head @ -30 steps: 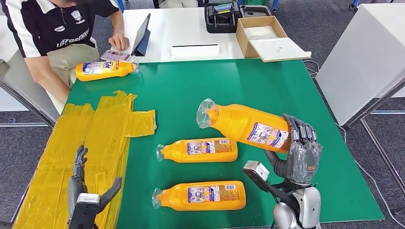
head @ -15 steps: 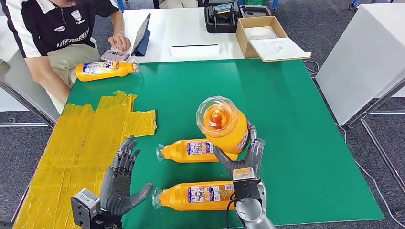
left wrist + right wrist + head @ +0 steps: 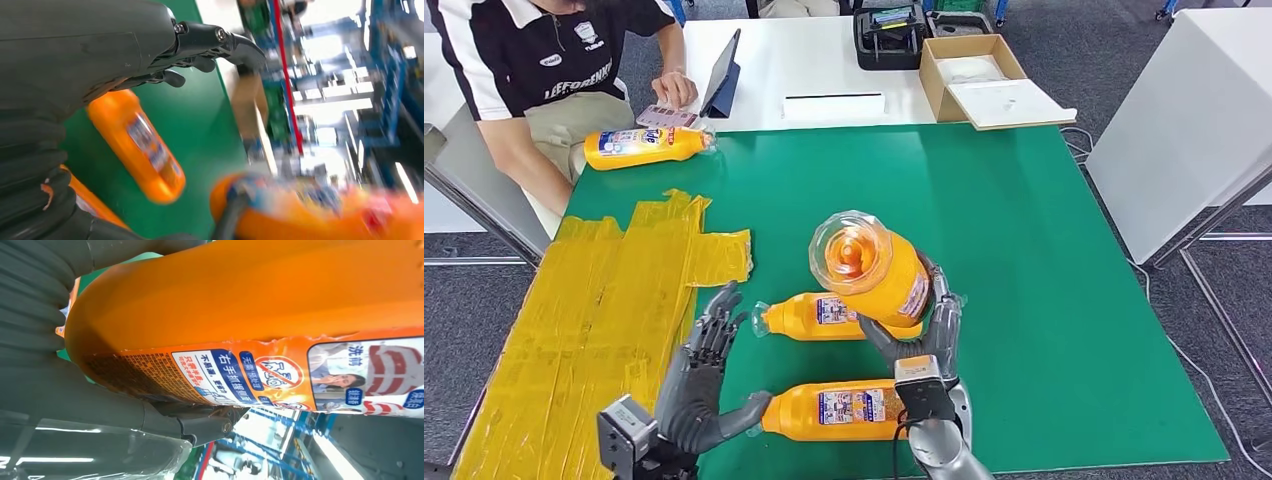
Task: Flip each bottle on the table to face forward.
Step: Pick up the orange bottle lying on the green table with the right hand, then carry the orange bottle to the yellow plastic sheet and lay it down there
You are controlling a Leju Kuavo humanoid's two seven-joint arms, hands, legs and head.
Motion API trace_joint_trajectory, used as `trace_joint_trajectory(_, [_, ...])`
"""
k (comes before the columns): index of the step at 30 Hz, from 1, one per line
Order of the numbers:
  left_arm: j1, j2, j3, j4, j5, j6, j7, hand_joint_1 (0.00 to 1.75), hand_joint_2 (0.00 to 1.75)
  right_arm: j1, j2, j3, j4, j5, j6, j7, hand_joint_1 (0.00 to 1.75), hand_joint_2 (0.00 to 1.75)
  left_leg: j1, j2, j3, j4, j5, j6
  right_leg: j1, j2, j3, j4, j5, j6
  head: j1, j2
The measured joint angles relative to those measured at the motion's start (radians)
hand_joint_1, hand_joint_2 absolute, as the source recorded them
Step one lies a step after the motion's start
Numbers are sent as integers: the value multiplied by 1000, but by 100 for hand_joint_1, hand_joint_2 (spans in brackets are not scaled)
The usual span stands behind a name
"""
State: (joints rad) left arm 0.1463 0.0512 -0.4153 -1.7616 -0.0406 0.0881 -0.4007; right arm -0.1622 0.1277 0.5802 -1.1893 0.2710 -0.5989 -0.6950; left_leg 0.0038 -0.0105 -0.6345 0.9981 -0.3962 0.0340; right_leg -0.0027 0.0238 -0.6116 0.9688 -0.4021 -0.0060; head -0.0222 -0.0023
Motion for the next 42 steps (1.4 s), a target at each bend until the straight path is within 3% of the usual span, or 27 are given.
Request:
trace_joint_trajectory(6, [-99,-81,-26,51,-19,-52,37,0,175,22,-6,-4,-4,58,7,39,175,175,0,1,0,0,0,0,0,0,0,0,1,0,0,0])
trace_joint_trajectory(14, [-158,-133,-33,93,-14,-67,51,0,175,31,-2,8,-3,125,48,72,175,175,0,1,0,0,0,0,0,0,0,0,0,0,0,0])
trace_joint_trajectory(25, [-201,-169,-33,123,-12,-76,57,0,175,1,27,95,99,183,113,109,175,175,0,1,0,0,0,0,0,0,0,0,0,0,0,0])
trace_joint_trajectory(42, [-216,-172,10,162,34,-70,60,0,175,-87,70,141,264,174,195,150,175,175,0,1,0,0,0,0,0,1,0,0,0,0,0,0])
